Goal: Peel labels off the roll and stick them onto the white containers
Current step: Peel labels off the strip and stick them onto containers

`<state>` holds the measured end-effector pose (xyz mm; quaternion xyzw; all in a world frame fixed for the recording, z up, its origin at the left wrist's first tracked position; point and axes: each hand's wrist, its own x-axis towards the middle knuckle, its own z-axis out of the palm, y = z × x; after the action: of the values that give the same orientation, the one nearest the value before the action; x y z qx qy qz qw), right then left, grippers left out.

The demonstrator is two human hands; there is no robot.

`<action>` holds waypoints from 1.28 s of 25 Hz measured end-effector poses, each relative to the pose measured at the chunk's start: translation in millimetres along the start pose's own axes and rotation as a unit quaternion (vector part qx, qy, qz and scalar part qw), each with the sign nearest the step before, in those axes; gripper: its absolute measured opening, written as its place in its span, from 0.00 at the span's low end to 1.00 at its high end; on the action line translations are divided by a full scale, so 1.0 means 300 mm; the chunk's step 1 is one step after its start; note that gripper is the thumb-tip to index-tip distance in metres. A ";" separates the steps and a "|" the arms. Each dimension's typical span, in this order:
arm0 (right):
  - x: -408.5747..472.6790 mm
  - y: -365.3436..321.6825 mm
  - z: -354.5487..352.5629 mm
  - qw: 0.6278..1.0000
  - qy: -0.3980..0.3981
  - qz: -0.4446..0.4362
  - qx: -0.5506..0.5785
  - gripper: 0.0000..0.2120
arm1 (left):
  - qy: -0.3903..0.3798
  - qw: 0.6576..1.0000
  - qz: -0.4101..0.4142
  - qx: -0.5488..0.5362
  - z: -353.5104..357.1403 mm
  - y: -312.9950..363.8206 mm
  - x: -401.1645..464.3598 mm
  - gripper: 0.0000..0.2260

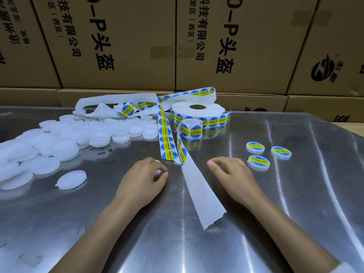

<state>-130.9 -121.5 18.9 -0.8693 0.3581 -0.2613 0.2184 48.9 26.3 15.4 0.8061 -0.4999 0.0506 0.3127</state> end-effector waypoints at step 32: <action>-0.029 -0.085 -0.005 0.953 -0.111 -0.056 0.275 0.21 | 0.074 0.971 0.063 -0.218 0.060 0.151 -0.038 0.05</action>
<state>-124.2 -98.8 31.8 -0.8180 0.1963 -0.2635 0.4722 1.2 11.2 17.2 0.6793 -0.5238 0.0195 0.5136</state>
